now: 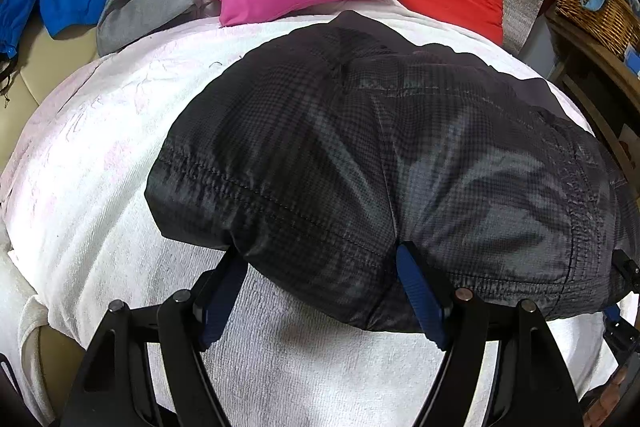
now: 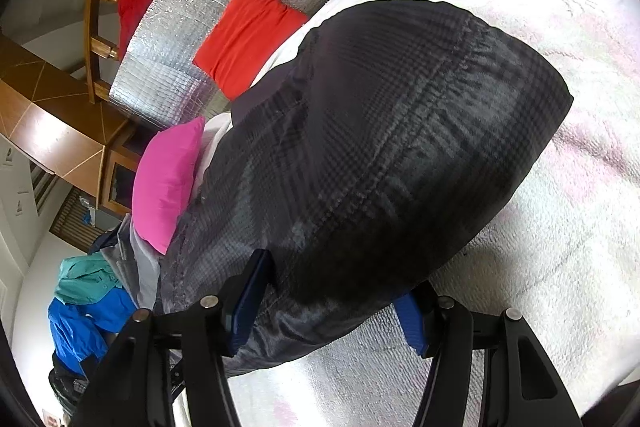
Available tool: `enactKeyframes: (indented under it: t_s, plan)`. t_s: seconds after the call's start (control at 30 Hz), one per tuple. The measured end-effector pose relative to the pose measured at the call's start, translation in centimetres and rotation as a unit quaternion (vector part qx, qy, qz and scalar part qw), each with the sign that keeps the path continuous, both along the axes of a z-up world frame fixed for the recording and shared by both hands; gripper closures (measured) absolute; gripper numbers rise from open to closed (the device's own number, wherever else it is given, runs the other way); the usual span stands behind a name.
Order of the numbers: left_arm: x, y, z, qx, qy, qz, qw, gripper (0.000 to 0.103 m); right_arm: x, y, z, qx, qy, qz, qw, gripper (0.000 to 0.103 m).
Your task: Fold large clothes
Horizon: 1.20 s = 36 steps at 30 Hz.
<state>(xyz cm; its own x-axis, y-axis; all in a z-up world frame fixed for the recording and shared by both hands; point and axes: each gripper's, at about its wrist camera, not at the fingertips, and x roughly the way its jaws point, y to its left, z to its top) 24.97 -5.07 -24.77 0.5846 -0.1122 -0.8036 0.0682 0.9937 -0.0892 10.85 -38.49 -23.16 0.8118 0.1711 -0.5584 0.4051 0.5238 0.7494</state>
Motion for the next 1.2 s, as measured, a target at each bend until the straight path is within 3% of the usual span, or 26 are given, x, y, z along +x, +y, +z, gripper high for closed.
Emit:
enactKeyframes:
  t_s: [0.1,0.17,0.3,0.37,0.47,0.5,0.57,0.63,0.73,0.9,1.2]
  plan:
    - [0.2,-0.1,0.1,-0.001,-0.001,-0.004,1.0000,0.026,0.1,-0.1,0.3,-0.004,0.000,0.002,1.000,0.046]
    - [0.4,-0.3,0.2,0.000,-0.006,-0.007,1.0000,0.027,0.3,-0.2,1.0,-0.015,-0.006,0.003,1.000,0.054]
    - [1.6,-0.3,1.2,-0.008,-0.024,-0.010,0.9996,0.044,0.8,0.1,3.1,-0.063,-0.034,0.010,0.997,0.062]
    - [2.1,-0.1,1.5,-0.016,-0.028,-0.008,0.9994,0.046,1.2,0.3,3.7,-0.075,-0.046,0.010,0.996,0.063]
    - [2.7,0.0,0.7,-0.024,-0.002,-0.001,0.9997,0.043,2.1,-0.4,2.0,-0.038,-0.020,0.004,0.999,0.063]
    - [2.7,0.0,0.6,-0.025,0.002,0.000,0.9997,0.041,2.0,-0.8,0.9,-0.004,-0.010,0.002,1.000,0.062]
    - [2.8,0.2,0.6,-0.028,0.016,0.000,0.9995,0.033,1.5,-1.6,-0.1,0.052,-0.014,-0.004,0.999,0.057]
    - [3.0,0.7,0.5,-0.038,0.034,0.005,0.9987,0.026,1.1,-1.9,-0.1,0.065,-0.017,-0.008,0.998,0.051]
    - [2.7,2.3,0.2,-0.078,0.060,0.018,0.9950,0.025,0.3,-1.8,0.2,0.075,-0.034,-0.011,0.997,0.034]
    - [2.7,4.8,0.3,-0.120,0.067,0.052,0.9891,0.025,0.8,-0.1,0.8,0.075,-0.043,0.024,0.996,0.024]
    - [4.2,4.3,0.0,-0.129,0.065,0.059,0.9878,0.025,4.2,3.2,0.0,0.062,-0.015,0.055,0.996,0.026]
